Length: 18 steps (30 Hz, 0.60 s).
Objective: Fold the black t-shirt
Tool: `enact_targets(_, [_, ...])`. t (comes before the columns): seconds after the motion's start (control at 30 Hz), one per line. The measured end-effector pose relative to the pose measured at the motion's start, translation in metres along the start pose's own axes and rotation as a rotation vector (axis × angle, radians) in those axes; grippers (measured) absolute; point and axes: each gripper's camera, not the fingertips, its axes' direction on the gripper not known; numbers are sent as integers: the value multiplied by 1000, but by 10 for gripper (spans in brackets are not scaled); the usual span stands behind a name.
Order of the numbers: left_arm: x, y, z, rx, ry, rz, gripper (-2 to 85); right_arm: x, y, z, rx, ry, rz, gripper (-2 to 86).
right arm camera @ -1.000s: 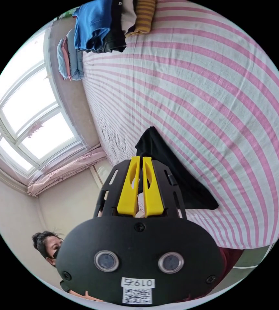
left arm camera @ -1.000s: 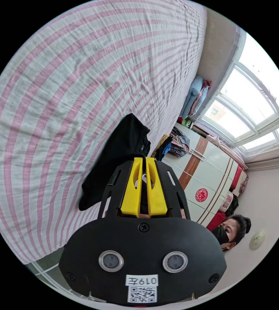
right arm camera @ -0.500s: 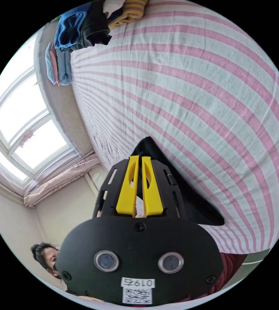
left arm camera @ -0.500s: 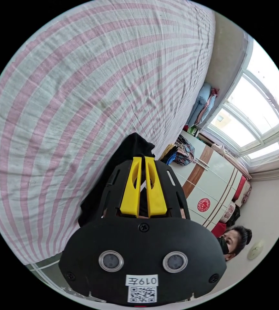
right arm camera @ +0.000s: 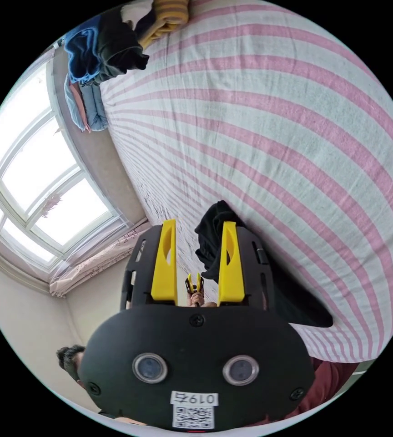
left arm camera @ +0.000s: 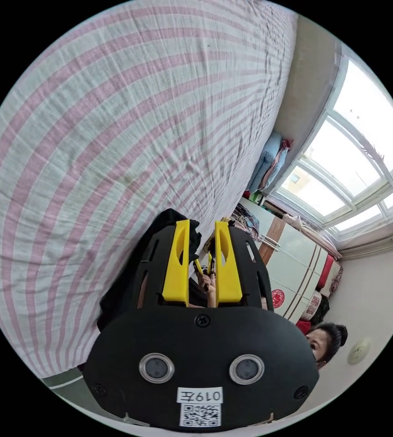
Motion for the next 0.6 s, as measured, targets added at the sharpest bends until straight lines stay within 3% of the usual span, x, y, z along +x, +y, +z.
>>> enact_targets(0.17, [36, 44, 52, -162, -150, 197, 49, -14, 29, 19, -23, 91, -82, 127])
enact_targets(0.27, [47, 89, 103, -310, -280, 307, 60, -26, 59, 36, -51, 173, -242, 131])
enact_targets(0.3, [48, 98, 114, -330, -311, 335, 63, -36, 77, 43, -37, 199, -401, 134])
enact_targets(0.43, [63, 169, 180, -263, -606, 637, 59, -56, 146, 85, 33, 621, -777, 96])
enact_targets(0.5, [69, 199, 206, -231, -716, 761, 50, -53, 162, 91, 118, 645, -793, 90])
enact_targets(0.6, [77, 244, 243, -190, -884, 945, 46, -50, 174, 94, 173, 504, -759, 91])
